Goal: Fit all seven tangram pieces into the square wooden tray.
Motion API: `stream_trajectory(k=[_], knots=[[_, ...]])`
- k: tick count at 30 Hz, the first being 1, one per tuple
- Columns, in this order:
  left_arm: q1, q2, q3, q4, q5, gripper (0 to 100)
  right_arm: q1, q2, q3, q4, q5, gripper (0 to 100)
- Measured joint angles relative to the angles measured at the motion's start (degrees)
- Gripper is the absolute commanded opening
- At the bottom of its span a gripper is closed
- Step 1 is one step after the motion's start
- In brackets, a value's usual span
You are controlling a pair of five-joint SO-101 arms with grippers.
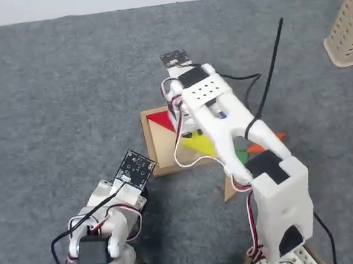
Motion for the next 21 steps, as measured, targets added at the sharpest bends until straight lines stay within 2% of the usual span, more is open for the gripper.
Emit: stream_trajectory(k=[9,21], knots=[[0.0,0.0,0.0,0.0,0.0,18,0.6,-0.3,10.7,-11.9,4.7,0.6],[0.0,0.0,0.0,0.0,0.0,18,1.2,-0.2,11.0,-16.5,4.7,0.7]])
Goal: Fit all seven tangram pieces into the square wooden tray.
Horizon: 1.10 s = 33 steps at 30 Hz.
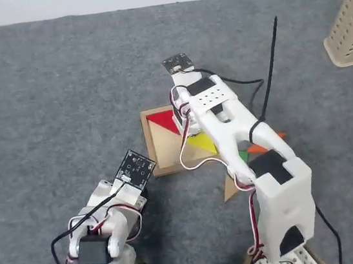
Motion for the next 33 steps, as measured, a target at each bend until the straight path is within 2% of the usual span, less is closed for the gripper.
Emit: stream_trajectory(k=[7,12,17,21,24,28,33], knots=[[0.0,0.0,0.0,0.0,0.0,18,0.1,1.4,-1.8,-1.2,0.1,0.7],[0.0,0.0,0.0,0.0,0.0,18,1.2,-0.2,-8.1,8.9,0.1,0.8],[0.0,0.0,0.0,0.0,0.0,18,7.9,-12.9,-9.0,19.3,3.5,0.9],[0.0,0.0,0.0,0.0,0.0,18,15.3,-23.5,-2.0,19.8,7.4,0.9],[0.0,0.0,0.0,0.0,0.0,18,18.9,-27.6,6.7,17.7,13.4,1.1],[0.0,0.0,0.0,0.0,0.0,18,21.6,-28.0,17.1,15.5,20.9,1.1],[0.0,0.0,0.0,0.0,0.0,18,27.2,-25.5,21.2,12.7,22.2,0.8]])
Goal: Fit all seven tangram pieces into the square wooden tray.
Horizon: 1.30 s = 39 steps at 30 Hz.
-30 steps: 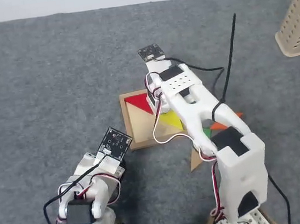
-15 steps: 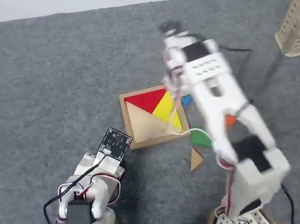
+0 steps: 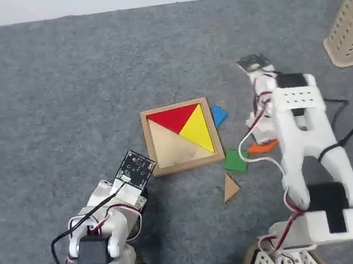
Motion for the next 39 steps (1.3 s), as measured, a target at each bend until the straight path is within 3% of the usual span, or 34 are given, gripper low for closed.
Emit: stream_trajectory(k=[7,14,19,22,28,39], knots=[[0.0,0.0,0.0,0.0,0.0,18,4.2,-0.8,7.6,-8.6,0.0,1.4],[0.0,0.0,0.0,0.0,0.0,18,2.0,-2.5,10.1,-11.6,-1.9,21.0],[0.0,0.0,0.0,0.0,0.0,18,-3.3,0.6,8.9,-10.1,-9.2,16.2],[0.0,0.0,0.0,0.0,0.0,18,-4.5,2.3,6.0,-8.8,-9.0,17.9],[0.0,0.0,0.0,0.0,0.0,18,-4.5,4.0,3.4,-4.5,11.0,28.2],[0.0,0.0,0.0,0.0,0.0,18,-4.4,4.0,3.4,-4.0,49.1,28.6]])
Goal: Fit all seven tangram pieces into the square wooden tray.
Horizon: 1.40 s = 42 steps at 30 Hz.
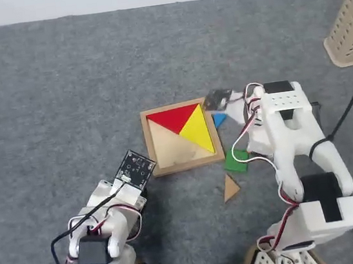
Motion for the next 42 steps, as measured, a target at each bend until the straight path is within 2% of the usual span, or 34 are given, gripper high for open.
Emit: stream_trajectory(k=[4,11,15,18,20,27,29,31,34,37,40,42], knots=[[0.0,0.0,0.0,0.0,0.0,18,0.0,0.1,0.0,0.0,8.3,28.5],[0.0,0.0,0.0,0.0,0.0,18,0.1,7.8,-0.1,-3.4,9.5,27.9],[0.0,0.0,0.0,0.0,0.0,18,0.2,9.3,-1.1,-4.0,8.0,14.2],[0.0,0.0,0.0,0.0,0.0,18,0.2,10.2,-3.7,-4.4,2.6,3.4],[0.0,0.0,0.0,0.0,0.0,18,0.7,10.4,-4.6,-4.4,-2.5,1.7],[0.0,0.0,0.0,0.0,0.0,18,1.1,11.7,-11.2,-4.0,-23.8,1.8],[0.0,0.0,0.0,0.0,0.0,18,1.0,11.7,-13.0,-4.0,-30.0,5.1],[0.0,0.0,0.0,0.0,0.0,18,1.1,11.7,-14.8,-2.1,-31.7,12.0],[0.0,0.0,0.0,0.0,0.0,18,1.4,11.3,-17.2,4.6,-27.7,20.5],[0.0,0.0,0.0,0.0,0.0,18,2.9,6.6,-16.1,11.3,-18.1,21.9],[0.0,0.0,0.0,0.0,0.0,18,6.3,0.6,-8.7,11.6,-5.0,22.0],[0.0,0.0,0.0,0.0,0.0,18,8.9,-2.9,-0.3,7.4,2.9,22.0]])
